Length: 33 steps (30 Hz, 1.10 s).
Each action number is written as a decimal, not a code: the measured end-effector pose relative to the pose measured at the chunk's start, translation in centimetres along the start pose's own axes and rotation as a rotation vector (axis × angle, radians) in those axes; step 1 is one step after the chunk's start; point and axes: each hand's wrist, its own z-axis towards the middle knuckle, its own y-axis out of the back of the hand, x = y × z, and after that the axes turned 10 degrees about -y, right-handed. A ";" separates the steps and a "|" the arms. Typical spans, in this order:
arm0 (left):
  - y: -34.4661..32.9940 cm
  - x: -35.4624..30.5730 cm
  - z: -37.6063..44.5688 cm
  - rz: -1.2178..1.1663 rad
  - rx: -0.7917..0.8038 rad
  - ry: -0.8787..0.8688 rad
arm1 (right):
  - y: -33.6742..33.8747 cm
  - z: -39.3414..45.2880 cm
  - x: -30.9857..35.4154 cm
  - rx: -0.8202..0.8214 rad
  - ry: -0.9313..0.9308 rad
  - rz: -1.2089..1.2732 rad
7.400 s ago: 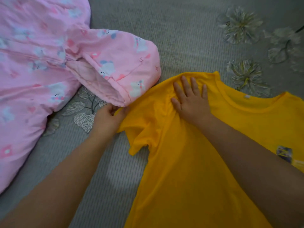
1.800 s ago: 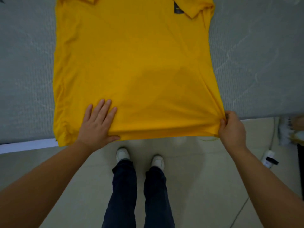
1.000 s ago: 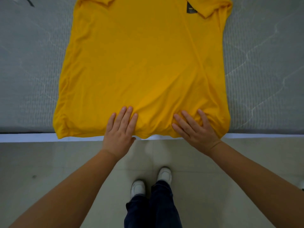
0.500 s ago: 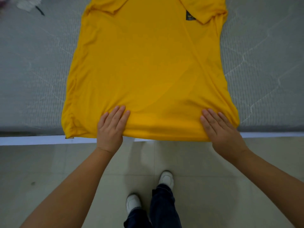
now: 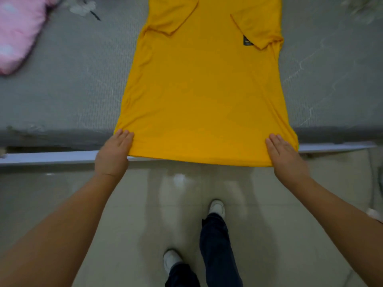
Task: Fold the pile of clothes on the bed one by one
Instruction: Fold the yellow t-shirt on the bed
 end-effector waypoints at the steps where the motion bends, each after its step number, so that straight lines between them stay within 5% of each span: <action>1: 0.7 -0.2 -1.4 -0.004 0.034 -0.003 | 0.5 -1.4 0.4 0.044 -0.033 0.014; 7: 4.6 -0.1 -6.6 0.040 0.266 0.131 | 4.9 -5.4 3.0 0.217 -0.106 -0.101; 11: 8.5 -0.6 -3.7 0.080 0.155 0.122 | 9.3 -3.2 2.8 0.239 -0.222 -0.112; 23: 15.6 -1.1 20.4 0.070 -0.126 0.310 | 14.2 18.5 -1.3 0.068 -0.374 0.065; 33: 11.8 5.7 40.5 0.191 0.075 0.357 | 10.7 39.0 -5.1 0.234 -0.354 -0.150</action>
